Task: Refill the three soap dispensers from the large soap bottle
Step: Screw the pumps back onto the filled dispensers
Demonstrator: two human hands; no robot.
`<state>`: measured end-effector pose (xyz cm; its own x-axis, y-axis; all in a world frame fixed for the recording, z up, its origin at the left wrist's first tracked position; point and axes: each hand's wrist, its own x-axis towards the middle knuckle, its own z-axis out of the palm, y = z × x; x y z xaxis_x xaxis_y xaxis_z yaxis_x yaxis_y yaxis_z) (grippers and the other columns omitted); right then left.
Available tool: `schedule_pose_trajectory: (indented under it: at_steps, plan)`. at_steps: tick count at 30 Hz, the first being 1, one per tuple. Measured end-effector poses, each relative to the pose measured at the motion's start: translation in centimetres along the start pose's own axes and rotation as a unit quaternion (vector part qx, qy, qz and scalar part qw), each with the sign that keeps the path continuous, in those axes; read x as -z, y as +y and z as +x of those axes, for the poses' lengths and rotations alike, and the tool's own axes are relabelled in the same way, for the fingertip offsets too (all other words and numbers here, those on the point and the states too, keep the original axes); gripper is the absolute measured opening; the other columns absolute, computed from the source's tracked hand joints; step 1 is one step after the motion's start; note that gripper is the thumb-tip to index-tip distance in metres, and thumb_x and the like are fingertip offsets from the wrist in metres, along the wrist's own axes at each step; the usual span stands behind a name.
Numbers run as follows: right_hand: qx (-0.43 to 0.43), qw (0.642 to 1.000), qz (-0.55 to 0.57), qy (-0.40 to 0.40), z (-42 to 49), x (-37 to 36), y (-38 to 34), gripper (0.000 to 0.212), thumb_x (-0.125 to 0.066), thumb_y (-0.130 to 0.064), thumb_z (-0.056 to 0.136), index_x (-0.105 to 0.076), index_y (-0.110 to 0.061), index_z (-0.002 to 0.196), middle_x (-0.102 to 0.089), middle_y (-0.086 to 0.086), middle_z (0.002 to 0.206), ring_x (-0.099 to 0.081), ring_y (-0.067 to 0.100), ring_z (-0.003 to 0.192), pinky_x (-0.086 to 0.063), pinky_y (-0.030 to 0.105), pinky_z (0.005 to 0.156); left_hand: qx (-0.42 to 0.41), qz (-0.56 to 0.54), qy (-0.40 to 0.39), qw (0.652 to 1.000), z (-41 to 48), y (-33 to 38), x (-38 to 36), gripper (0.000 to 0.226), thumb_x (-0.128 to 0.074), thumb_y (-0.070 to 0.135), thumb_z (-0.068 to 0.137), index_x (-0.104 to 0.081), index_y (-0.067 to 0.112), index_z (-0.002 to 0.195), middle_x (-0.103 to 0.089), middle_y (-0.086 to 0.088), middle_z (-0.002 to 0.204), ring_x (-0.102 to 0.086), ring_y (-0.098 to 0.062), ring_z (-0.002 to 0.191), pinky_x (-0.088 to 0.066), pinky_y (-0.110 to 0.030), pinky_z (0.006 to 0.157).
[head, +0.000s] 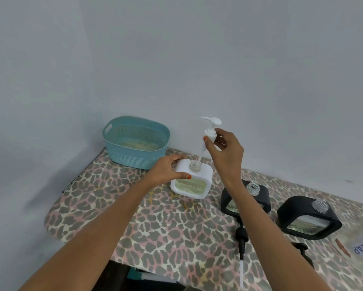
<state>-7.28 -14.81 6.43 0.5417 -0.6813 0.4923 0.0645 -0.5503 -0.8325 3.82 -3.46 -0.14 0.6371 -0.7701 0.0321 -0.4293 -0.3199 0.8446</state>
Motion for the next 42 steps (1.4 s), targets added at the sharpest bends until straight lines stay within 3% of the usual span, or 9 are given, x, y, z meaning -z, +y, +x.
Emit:
schedule_pose_trajectory:
  at_steps: [4,11,16,20,24,30,34,37,42]
  plan:
    - [0.006,0.999,-0.022,-0.032,-1.1,-0.6,1.9,0.033,-0.068,-0.011,0.081,-0.06,-0.005,0.112,-0.059,0.0,0.1,-0.058,0.011,0.088,-0.045,0.006,0.078,-0.001,-0.001,0.003,1.0,0.0,-0.1,0.0,0.072,-0.079,0.021,0.068,-0.047,0.008,0.131,-0.05,-0.008,0.136,-0.048,-0.013,0.118,-0.034,-0.016,0.093]
    - [-0.013,0.996,-0.045,-0.078,-3.1,-1.4,3.9,0.032,-0.066,-0.011,0.082,-0.059,-0.006,0.113,-0.056,-0.003,0.098,-0.054,0.008,0.088,-0.04,-0.001,0.075,0.0,-0.021,0.005,1.0,0.1,-0.1,-0.1,0.069,-0.08,0.019,0.067,-0.05,0.009,0.129,-0.055,-0.007,0.132,-0.051,-0.012,0.116,-0.038,-0.018,0.093]
    - [-0.015,0.993,-0.063,-0.096,-4.3,-1.8,4.8,0.029,-0.066,-0.012,0.082,-0.061,-0.009,0.111,-0.059,-0.002,0.1,-0.054,0.01,0.092,-0.044,0.017,0.082,0.001,-0.027,0.012,1.0,0.1,-0.3,-0.2,0.068,-0.081,0.02,0.066,-0.052,0.01,0.126,-0.057,-0.006,0.129,-0.053,-0.012,0.114,-0.039,-0.02,0.094]
    - [-0.005,0.992,-0.081,-0.092,-4.6,-2.1,5.3,0.03,-0.066,-0.013,0.082,-0.059,-0.007,0.112,-0.057,-0.002,0.104,-0.051,0.009,0.095,-0.033,-0.001,0.079,-0.001,-0.031,0.013,0.999,0.2,-0.4,-0.2,0.069,-0.081,0.019,0.066,-0.051,0.008,0.127,-0.056,-0.006,0.129,-0.052,-0.013,0.115,-0.039,-0.021,0.095]
    - [-0.054,0.994,-0.065,-0.076,-5.0,-2.3,5.7,0.035,-0.07,-0.018,0.08,-0.057,-0.009,0.111,-0.058,-0.002,0.106,-0.05,0.008,0.095,-0.031,-0.005,0.075,-0.005,-0.022,0.019,1.0,0.2,-0.6,-0.3,0.07,-0.082,0.021,0.065,-0.052,0.009,0.126,-0.057,-0.006,0.129,-0.053,-0.016,0.117,-0.039,-0.021,0.095]
    - [-0.098,0.989,-0.048,-0.1,-3.8,-2.3,5.4,0.041,-0.077,-0.022,0.071,-0.049,-0.017,0.1,-0.054,-0.002,0.101,-0.051,0.013,0.093,-0.037,0.015,0.076,-0.008,-0.028,0.017,0.999,0.2,-0.7,-0.3,0.068,-0.083,0.022,0.064,-0.054,0.01,0.124,-0.059,-0.004,0.125,-0.055,-0.016,0.115,-0.043,-0.026,0.097]
    - [-0.114,0.978,-0.033,-0.172,-3.4,-1.2,4.8,0.051,-0.072,-0.021,0.077,-0.047,-0.022,0.121,-0.049,-0.011,0.114,-0.045,0.006,0.106,-0.033,0.017,0.086,-0.013,-0.024,0.015,1.0,0.2,-0.7,-0.4,0.066,-0.082,0.021,0.065,-0.054,0.01,0.124,-0.06,-0.005,0.125,-0.056,-0.016,0.113,-0.044,-0.026,0.096]
    - [-0.138,0.967,-0.024,-0.213,-3.1,-0.2,4.4,0.045,-0.064,-0.018,0.084,-0.051,-0.02,0.127,-0.053,-0.008,0.12,-0.046,0.006,0.111,-0.033,0.021,0.09,-0.018,-0.018,0.016,1.0,0.2,-0.8,-0.4,0.067,-0.082,0.023,0.065,-0.054,0.009,0.124,-0.06,-0.005,0.124,-0.056,-0.015,0.112,-0.044,-0.026,0.096]
    - [-0.115,0.975,-0.046,-0.187,-3.0,-0.8,4.6,0.037,-0.068,-0.013,0.079,-0.056,-0.013,0.115,-0.058,-0.006,0.105,-0.05,0.007,0.096,-0.034,0.005,0.073,-0.015,-0.018,0.018,1.0,0.2,-0.7,-0.4,0.067,-0.082,0.023,0.064,-0.054,0.009,0.124,-0.06,-0.005,0.123,-0.057,-0.017,0.112,-0.046,-0.029,0.096]
